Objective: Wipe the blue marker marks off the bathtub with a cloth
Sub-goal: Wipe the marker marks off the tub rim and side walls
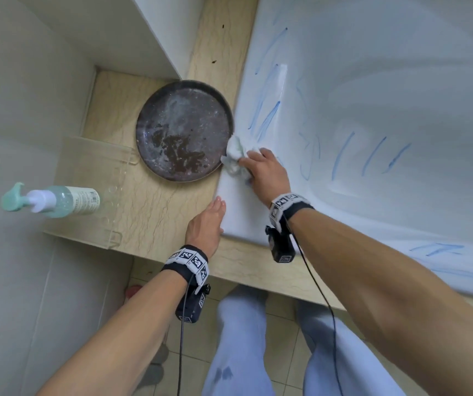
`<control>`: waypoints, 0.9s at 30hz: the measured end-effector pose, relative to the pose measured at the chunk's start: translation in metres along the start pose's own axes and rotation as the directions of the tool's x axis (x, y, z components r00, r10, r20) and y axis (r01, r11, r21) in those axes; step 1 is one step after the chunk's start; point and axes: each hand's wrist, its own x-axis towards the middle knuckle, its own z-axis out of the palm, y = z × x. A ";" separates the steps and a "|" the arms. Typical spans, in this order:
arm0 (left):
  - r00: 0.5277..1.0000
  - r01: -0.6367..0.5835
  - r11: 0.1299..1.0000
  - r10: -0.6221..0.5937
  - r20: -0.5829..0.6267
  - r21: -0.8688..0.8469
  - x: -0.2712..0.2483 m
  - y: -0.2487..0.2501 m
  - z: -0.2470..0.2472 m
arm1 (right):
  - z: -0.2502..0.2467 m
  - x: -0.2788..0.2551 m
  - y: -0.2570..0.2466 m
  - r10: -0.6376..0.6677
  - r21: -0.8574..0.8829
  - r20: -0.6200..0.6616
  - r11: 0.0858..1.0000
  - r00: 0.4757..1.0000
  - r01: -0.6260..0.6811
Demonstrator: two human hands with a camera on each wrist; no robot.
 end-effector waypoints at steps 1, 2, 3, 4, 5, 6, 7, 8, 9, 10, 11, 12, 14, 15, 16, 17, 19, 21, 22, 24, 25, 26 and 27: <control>1.000 0.020 1.000 -0.020 0.002 -0.016 -0.001 0.001 0.002 | 0.001 -0.003 -0.005 0.036 0.014 -0.016 0.999 0.999 -0.036; 0.999 0.036 0.999 -0.036 0.007 -0.033 -0.003 0.004 0.003 | 0.003 -0.013 -0.009 0.062 0.023 -0.023 0.998 0.998 -0.061; 0.999 0.046 0.998 -0.045 0.011 -0.040 -0.004 0.006 0.003 | 0.007 -0.029 -0.013 0.074 0.031 -0.018 0.997 0.997 -0.073; 0.999 0.054 0.998 -0.053 0.012 -0.045 -0.005 0.008 0.002 | 0.013 -0.052 -0.016 0.067 0.031 -0.011 0.997 0.998 -0.067; 0.998 0.063 0.997 -0.062 0.015 -0.052 -0.005 0.010 0.001 | 0.019 -0.080 -0.017 0.031 0.021 0.007 0.999 0.999 -0.031; 0.997 0.072 0.996 -0.071 0.022 -0.049 -0.005 0.012 0.000 | 0.024 -0.108 -0.017 -0.040 0.004 0.030 0.999 0.999 0.040; 0.996 0.082 0.996 -0.081 0.030 -0.033 -0.006 0.013 0.000 | 0.028 -0.132 -0.015 -0.121 -0.011 0.049 0.992 0.991 0.122; 0.995 0.089 0.996 -0.088 0.045 -0.013 -0.005 0.015 0.000 | 0.031 -0.149 -0.009 -0.195 -0.022 0.066 0.980 0.979 0.196; 0.994 0.088 0.996 -0.089 0.065 0.006 -0.004 0.017 0.000 | 0.031 -0.158 0.000 -0.271 -0.036 0.069 0.961 0.960 0.274; 0.993 0.088 0.996 -0.089 0.078 0.020 -0.004 0.018 0.000 | 0.031 -0.158 0.010 -0.345 -0.062 0.080 0.935 0.935 0.350; 0.993 0.084 0.996 -0.086 0.078 0.032 -0.004 0.020 0.001 | 0.030 -0.153 0.018 -0.407 -0.082 0.099 0.906 0.908 0.415; 0.994 0.080 0.996 -0.082 0.069 0.033 -0.005 0.021 0.002 | 0.028 -0.145 0.024 -0.428 -0.108 0.117 0.891 0.896 0.440; 0.995 0.074 0.997 -0.075 0.060 0.029 -0.008 0.024 0.006 | 0.022 -0.123 0.033 -0.280 -0.113 0.073 0.951 0.957 0.287; 0.996 0.071 0.997 -0.073 0.059 0.030 -0.010 0.026 0.008 | 0.017 -0.112 0.036 -0.114 -0.062 0.012 0.991 0.993 0.115; 0.996 0.069 0.997 -0.070 0.052 0.033 -0.012 0.028 0.009 | 0.011 -0.102 0.038 0.051 0.015 -0.039 0.999 0.998 -0.050; 0.997 0.067 0.997 -0.069 0.046 0.036 -0.014 0.030 0.011 | 0.006 -0.096 0.040 0.171 0.088 -0.053 0.982 0.984 -0.166; 0.997 0.062 0.997 -0.064 0.048 0.050 -0.017 0.037 0.014 | 0.002 -0.102 0.041 0.233 0.166 -0.035 0.960 0.972 -0.224; 0.996 0.073 0.996 -0.075 0.041 0.051 -0.019 0.044 0.013 | 0.009 -0.129 0.039 0.115 0.110 -0.038 0.988 0.993 -0.110; 0.995 0.083 0.996 -0.085 0.043 0.043 -0.020 0.048 0.013 | 0.012 -0.148 0.038 0.036 0.045 -0.014 0.998 0.999 -0.035; 0.995 0.092 0.995 -0.093 0.038 0.033 -0.021 0.055 0.013 | 0.016 -0.177 0.045 -0.122 -0.052 0.042 0.991 0.992 0.124; 0.995 0.090 0.995 -0.091 0.038 0.037 -0.022 0.059 0.014 | 0.016 -0.184 0.051 -0.193 -0.080 0.040 0.977 0.980 0.196; 0.995 0.091 0.995 -0.093 0.040 0.038 -0.022 0.062 0.015 | 0.015 -0.186 0.058 -0.254 -0.108 0.031 0.961 0.967 0.256; 0.994 0.099 0.994 -0.100 0.039 0.040 -0.022 0.065 0.016 | 0.012 -0.183 0.065 -0.303 -0.131 0.026 0.944 0.952 0.304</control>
